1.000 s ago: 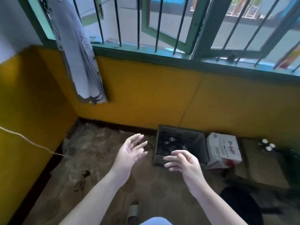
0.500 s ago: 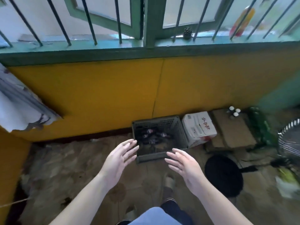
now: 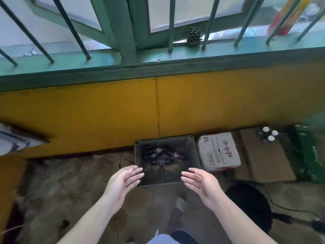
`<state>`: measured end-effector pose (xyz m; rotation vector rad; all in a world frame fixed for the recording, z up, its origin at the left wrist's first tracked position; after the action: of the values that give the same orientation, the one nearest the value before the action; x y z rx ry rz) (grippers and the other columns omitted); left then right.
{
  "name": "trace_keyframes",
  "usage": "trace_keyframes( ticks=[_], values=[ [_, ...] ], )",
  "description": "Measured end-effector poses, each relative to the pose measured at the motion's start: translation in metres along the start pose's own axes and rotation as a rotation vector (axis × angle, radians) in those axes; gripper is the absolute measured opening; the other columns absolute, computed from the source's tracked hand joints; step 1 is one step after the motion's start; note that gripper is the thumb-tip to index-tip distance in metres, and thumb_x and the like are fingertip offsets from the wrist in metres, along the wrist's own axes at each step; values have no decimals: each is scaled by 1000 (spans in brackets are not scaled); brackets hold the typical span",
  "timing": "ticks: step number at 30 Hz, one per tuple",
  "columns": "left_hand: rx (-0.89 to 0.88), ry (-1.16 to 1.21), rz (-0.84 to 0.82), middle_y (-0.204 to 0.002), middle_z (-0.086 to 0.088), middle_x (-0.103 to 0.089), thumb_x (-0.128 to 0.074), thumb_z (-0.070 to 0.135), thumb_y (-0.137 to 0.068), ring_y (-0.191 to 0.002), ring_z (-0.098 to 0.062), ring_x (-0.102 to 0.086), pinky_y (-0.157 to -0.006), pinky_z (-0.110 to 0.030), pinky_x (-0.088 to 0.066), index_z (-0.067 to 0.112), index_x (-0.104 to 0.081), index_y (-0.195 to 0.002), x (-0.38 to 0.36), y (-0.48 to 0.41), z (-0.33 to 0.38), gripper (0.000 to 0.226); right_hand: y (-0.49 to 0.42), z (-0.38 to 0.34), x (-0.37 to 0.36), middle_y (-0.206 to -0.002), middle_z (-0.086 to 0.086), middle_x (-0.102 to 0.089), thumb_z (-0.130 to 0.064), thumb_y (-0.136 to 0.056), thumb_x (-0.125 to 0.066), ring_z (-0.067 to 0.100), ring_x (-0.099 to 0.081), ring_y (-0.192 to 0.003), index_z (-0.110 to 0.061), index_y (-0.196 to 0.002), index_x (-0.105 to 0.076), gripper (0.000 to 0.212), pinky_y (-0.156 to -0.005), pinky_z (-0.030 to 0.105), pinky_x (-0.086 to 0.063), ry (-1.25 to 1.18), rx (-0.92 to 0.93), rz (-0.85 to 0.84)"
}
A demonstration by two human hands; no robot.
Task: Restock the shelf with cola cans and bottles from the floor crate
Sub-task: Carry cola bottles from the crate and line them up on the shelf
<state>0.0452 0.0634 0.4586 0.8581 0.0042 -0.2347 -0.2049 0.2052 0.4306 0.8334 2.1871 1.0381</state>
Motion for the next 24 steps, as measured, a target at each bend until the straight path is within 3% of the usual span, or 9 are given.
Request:
trace_keyframes(
  ticks=[9,14,19,24],
  values=[
    [-13,-377,-102,-103,-6,-79,-46,12,-106,-98,-24,-75,-93,-39,-57,7,-69,-111,-80,-66,4,24,-106,-26,34,-99,18,-79,-13,-106,-40,33,-75,-97,0,-122,-59,28,-89,42,-57,68,-86,78],
    [46,-489,-106,-100,-7,-79,-43,4,-104,-94,-25,-75,-88,-36,-55,6,-69,-107,-67,-148,-33,26,-170,26,45,-99,16,-79,-10,-108,-38,33,-76,-93,-1,-120,-60,26,-87,40,-58,152,-141,88],
    [75,-585,-105,-94,-10,-77,-44,-1,-102,-88,-24,-74,-88,-39,-54,6,-70,-100,-41,-268,-83,27,-265,89,45,-90,16,-79,-6,-107,-43,27,-77,-77,0,-115,-61,21,-69,34,-63,146,-189,128],
    [88,-765,-54,-99,-9,-73,-53,5,-99,-96,-25,-69,-92,-39,-52,15,-68,-94,-16,-393,-152,19,-379,155,18,-101,18,-78,-11,-108,-43,32,-76,-93,-5,-114,-63,21,-83,40,-61,132,-165,82]
  ],
)
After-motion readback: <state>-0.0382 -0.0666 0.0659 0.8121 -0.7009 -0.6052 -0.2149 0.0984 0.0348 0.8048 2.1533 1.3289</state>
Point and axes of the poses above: each hand's wrist, its own y-axis away from the middle knuckle, its own x-axis out of the back of the hand, z = x × y, the point moved 3 cm from there along -y, towards the middle knuckle
